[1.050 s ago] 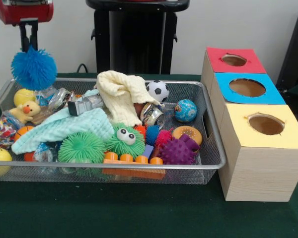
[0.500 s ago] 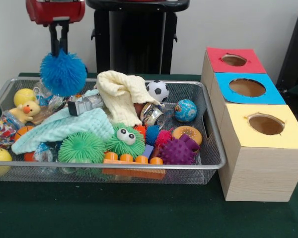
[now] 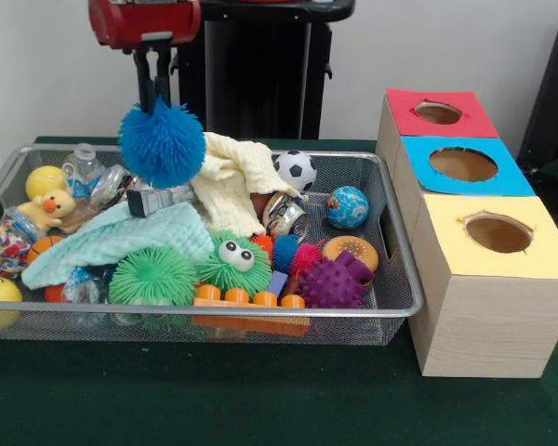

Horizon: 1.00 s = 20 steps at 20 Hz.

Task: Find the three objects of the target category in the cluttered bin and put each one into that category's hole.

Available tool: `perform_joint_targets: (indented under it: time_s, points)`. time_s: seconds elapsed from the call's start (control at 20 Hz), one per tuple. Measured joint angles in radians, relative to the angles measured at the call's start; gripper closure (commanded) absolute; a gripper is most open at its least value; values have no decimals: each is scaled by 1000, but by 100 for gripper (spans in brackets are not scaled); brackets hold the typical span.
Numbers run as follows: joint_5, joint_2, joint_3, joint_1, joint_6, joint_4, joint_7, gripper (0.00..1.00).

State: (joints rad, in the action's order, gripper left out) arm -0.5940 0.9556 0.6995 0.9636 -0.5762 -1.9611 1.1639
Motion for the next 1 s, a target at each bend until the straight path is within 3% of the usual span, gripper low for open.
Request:
perform_joint_targets:
  time_s: [0.1, 0.15, 1.0]
  points:
    - [8, -1, 0, -11, 0, 0, 0, 100]
    - [19, -1, 0, -25, 0, 0, 0, 0]
    - [47, -12, -1, -38, 0, 3, 0, 0]
